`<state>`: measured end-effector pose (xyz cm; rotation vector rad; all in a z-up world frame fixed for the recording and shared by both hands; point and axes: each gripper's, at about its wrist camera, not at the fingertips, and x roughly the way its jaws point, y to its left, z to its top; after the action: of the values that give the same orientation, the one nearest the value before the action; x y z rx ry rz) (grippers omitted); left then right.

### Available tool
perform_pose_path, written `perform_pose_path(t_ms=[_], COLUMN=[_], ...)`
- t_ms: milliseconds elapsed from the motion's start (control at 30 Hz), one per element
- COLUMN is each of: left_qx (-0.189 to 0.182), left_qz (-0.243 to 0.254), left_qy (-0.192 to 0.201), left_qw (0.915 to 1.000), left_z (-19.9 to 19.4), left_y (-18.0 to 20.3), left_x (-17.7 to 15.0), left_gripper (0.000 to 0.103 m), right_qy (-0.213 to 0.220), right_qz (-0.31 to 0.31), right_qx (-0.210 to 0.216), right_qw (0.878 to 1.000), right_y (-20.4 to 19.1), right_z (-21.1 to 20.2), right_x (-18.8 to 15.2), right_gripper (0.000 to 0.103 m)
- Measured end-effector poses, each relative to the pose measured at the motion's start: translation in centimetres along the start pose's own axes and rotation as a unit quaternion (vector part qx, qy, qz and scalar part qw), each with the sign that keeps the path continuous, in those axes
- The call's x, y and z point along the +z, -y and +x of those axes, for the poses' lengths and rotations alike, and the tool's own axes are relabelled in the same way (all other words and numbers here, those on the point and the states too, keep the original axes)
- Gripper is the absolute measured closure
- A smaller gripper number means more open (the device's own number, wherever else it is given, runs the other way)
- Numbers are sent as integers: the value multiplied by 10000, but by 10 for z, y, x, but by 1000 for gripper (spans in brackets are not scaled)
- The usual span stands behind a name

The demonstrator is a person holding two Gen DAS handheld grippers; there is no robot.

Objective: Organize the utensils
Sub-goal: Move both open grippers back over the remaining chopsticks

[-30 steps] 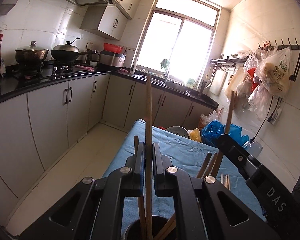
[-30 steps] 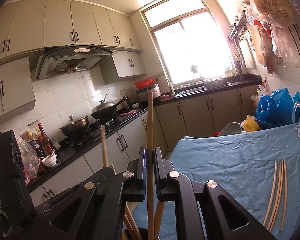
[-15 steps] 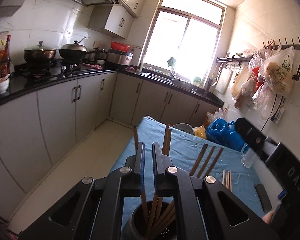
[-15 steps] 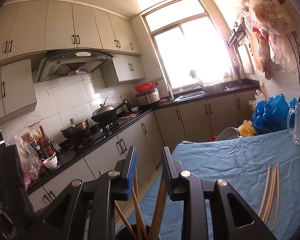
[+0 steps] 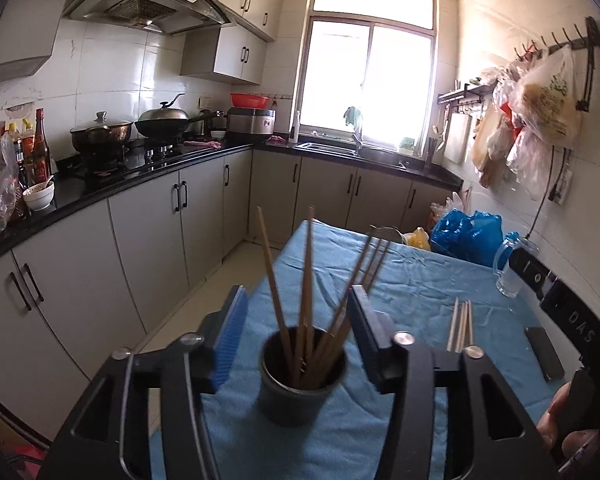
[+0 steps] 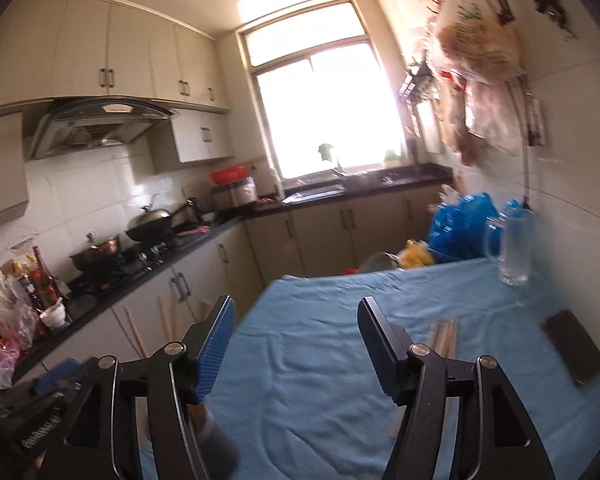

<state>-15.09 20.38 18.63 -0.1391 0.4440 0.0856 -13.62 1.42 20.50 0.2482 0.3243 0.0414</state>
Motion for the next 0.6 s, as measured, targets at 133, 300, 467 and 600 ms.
perform_pose_path(t_ms=[133, 300, 467, 600], left_qx=[-112, -242, -338, -410], left_qz=[166, 412, 673, 862], left_qy=[-24, -147, -197, -237], left_qw=[9998, 9987, 9970, 9951], left_z=[-13, -21, -28, -29], left_y=[18, 41, 62, 77], left_x=[-8, -19, -28, -32], left_gripper=[45, 45, 44, 44], right_qy=[-91, -175, -236, -268], right_qz=[42, 174, 305, 384], right_qx=[-257, -514, -662, -740], right_qw=[9996, 9984, 9971, 9962], right_y=[26, 58, 78, 93], right_z=[-15, -30, -39, -41], right_x=[-8, -18, -22, -26], right_gripper=[30, 29, 29, 28])
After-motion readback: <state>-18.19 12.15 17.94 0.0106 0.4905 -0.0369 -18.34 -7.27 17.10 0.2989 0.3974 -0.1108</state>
